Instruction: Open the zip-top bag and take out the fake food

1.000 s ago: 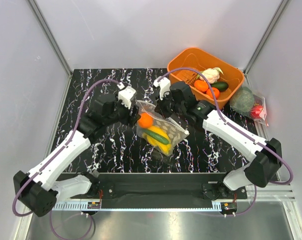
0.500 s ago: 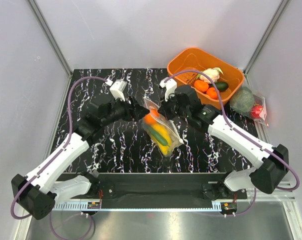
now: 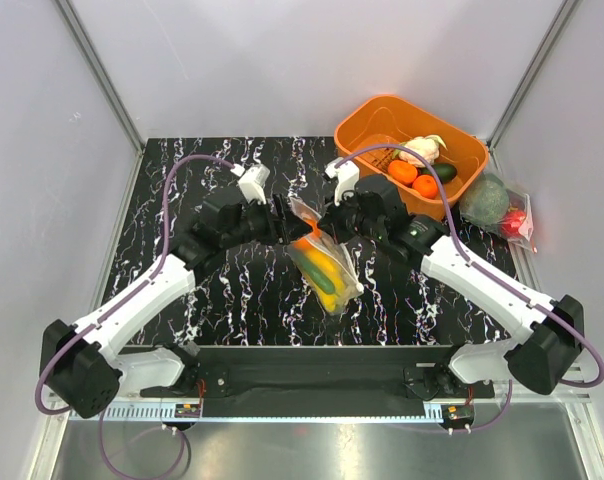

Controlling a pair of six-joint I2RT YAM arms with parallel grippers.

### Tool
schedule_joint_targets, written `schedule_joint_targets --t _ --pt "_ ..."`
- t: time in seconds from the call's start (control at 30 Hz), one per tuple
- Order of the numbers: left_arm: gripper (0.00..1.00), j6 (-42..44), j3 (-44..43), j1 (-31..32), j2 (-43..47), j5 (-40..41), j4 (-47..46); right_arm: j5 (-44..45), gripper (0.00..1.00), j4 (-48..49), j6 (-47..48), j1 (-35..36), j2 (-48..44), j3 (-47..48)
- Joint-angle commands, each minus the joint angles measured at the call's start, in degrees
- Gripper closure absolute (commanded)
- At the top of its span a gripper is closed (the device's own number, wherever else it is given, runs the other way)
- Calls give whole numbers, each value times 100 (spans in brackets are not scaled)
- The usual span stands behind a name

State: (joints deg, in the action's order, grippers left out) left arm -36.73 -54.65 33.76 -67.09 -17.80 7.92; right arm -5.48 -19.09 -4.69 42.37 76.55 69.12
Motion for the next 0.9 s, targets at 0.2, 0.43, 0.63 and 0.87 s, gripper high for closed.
schedule_joint_targets --t 0.2,0.43,0.63,0.87 --pt "63 -10 -80 131 -261 -197 -406 46 100 231 -120 17 -290 -39" --pt "100 762 -352 87 -59 -40 445 450 100 81 -208 17 -299 13" --pt "100 1404 -896 -272 275 -241 1491 889 100 -121 -462 17 -185 101" --pt "100 1994 -1556 -405 65 -698 2397 1716 100 -393 -823 -9 -211 -56"
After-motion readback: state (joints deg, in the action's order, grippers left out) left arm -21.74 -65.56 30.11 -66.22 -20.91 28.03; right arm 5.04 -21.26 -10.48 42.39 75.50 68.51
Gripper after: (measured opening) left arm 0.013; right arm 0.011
